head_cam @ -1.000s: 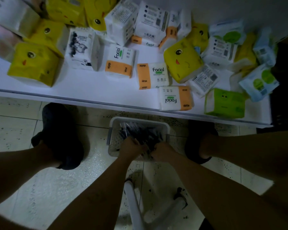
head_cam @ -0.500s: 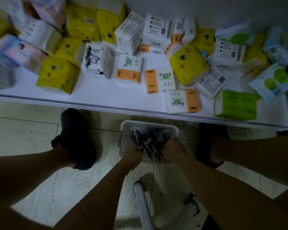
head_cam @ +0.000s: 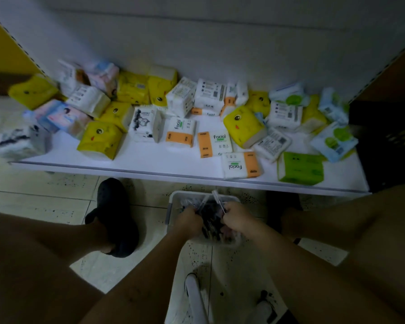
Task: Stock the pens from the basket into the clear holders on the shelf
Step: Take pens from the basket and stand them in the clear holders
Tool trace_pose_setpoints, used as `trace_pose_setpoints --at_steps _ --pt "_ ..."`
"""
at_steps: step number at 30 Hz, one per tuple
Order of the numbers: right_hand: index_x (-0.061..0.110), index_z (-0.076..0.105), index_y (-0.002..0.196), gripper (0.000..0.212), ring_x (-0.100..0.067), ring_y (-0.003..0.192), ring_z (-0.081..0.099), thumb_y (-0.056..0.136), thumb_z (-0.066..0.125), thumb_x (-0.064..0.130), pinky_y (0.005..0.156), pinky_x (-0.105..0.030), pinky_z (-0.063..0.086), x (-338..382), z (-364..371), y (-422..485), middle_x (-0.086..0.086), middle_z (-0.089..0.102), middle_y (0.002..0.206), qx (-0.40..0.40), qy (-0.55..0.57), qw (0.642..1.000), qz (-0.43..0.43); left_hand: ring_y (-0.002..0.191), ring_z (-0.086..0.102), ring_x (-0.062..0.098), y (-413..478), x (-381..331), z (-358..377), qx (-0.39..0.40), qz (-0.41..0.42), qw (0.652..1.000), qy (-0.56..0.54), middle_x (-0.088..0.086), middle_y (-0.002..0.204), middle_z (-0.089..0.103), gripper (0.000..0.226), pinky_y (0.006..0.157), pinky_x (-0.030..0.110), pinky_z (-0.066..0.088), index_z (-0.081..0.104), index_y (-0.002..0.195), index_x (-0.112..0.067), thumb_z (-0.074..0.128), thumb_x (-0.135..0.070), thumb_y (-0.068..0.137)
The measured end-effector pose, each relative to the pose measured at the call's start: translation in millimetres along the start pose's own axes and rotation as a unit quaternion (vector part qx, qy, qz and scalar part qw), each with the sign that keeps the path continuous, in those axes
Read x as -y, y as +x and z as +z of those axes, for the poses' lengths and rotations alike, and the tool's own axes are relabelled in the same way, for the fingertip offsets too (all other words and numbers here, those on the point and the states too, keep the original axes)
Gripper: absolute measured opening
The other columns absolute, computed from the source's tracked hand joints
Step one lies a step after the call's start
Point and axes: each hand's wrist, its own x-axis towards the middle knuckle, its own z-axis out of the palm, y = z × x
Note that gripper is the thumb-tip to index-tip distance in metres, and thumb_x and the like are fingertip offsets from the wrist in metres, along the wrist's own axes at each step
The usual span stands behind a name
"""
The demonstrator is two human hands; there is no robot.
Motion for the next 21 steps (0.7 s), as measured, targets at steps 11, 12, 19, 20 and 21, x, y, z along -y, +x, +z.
trace_pose_setpoints --at_steps 11,12,19,20,21 --pt "0.010 0.061 0.110 0.030 -0.028 0.090 0.061 0.104 0.037 0.027 0.067 -0.028 0.039 29.3 -36.6 -71.5 -0.010 0.064 0.101 -0.197 0.030 0.968 -0.156 0.071 0.054 0.021 -49.6 -59.6 -16.1 -0.125 0.159 0.978 -0.056 0.004 0.080 0.059 0.021 0.069 0.037 0.048 0.059 0.097 -0.008 0.042 -0.020 0.101" --pt "0.013 0.057 0.112 0.022 -0.030 0.077 0.060 0.104 0.038 0.021 0.060 -0.027 0.039 31.6 -39.2 -75.0 -0.011 0.061 0.092 -0.191 0.060 0.967 -0.159 0.072 0.054 0.020 -52.5 -65.4 -17.7 -0.126 0.161 0.977 -0.062 0.006 0.082 0.060 0.018 0.071 0.035 0.048 0.059 0.095 -0.007 0.044 -0.016 0.099" --pt "0.010 0.060 0.103 0.016 -0.005 0.061 0.046 0.102 0.045 0.013 0.055 -0.021 0.036 59.2 -67.2 -98.6 -0.002 0.060 0.084 -0.218 0.214 0.922 -0.238 0.063 0.054 0.013 -86.3 -105.0 -33.5 -0.166 0.255 0.949 -0.078 0.003 0.085 0.068 0.022 0.054 0.025 0.039 0.055 0.105 -0.019 0.039 -0.034 0.102" --pt "0.014 0.064 0.105 0.021 -0.002 0.062 0.046 0.103 0.044 0.022 0.059 -0.021 0.036 64.6 -71.2 -105.0 0.004 0.061 0.083 -0.236 0.211 0.914 -0.252 0.059 0.053 0.011 -91.3 -111.1 -37.3 -0.174 0.268 0.944 -0.084 0.000 0.080 0.067 0.023 0.055 0.026 0.040 0.056 0.106 -0.019 0.040 -0.035 0.102" --pt "0.019 0.066 0.107 0.024 -0.002 0.063 0.047 0.103 0.044 0.027 0.061 -0.022 0.037 70.0 -74.8 -110.8 0.007 0.061 0.082 -0.246 0.225 0.906 -0.262 0.057 0.052 0.010 -96.1 -118.5 -40.9 -0.181 0.280 0.938 -0.093 -0.001 0.077 0.065 0.025 0.056 0.027 0.041 0.058 0.106 -0.017 0.040 -0.034 0.102"
